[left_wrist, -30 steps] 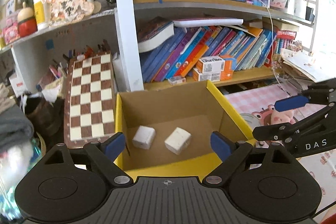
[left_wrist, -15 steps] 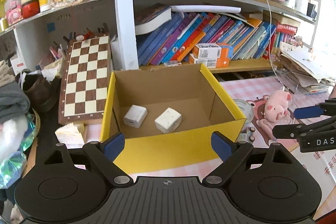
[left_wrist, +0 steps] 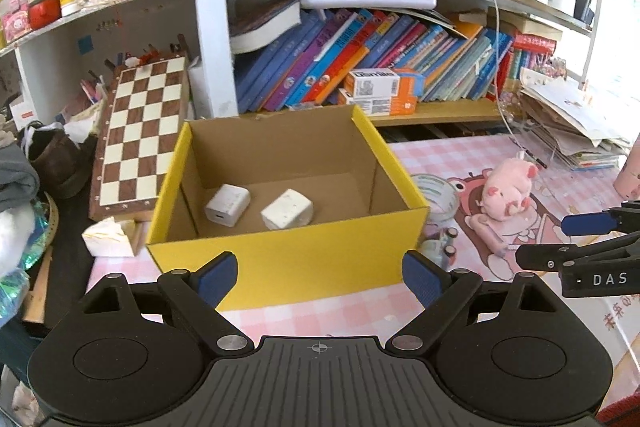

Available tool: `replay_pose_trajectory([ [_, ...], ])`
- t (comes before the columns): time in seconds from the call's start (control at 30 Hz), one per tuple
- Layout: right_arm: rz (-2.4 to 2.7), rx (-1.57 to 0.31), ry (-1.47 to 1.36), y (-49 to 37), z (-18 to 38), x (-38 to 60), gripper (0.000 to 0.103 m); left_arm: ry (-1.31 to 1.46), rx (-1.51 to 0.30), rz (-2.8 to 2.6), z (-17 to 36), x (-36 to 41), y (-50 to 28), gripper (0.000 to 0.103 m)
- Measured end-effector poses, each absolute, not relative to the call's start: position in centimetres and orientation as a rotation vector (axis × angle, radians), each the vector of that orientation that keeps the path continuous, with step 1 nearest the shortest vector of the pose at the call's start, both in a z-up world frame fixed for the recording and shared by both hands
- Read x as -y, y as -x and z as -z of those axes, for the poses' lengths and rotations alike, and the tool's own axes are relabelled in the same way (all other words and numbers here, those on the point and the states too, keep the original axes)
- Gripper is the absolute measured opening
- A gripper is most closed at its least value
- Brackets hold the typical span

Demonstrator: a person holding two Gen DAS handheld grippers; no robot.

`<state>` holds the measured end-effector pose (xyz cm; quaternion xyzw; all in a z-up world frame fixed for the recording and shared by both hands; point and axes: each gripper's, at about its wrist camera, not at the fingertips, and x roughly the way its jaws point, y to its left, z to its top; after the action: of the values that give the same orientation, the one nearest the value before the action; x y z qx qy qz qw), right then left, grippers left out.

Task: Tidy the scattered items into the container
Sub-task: 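Raise both tools out of the box and move toward the toy car and pink stick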

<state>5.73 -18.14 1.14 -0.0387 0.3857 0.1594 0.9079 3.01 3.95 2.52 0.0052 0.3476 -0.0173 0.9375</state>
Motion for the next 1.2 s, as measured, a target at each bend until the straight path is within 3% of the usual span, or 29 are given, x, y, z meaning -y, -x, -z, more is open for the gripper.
replay_pose_trajectory([
  [1.2,-0.28,-0.824,0.022,-7.4,0.7,27.0,0.073,-0.09,-0.74,0.111,-1.5,6.0,-5.2,0.092],
])
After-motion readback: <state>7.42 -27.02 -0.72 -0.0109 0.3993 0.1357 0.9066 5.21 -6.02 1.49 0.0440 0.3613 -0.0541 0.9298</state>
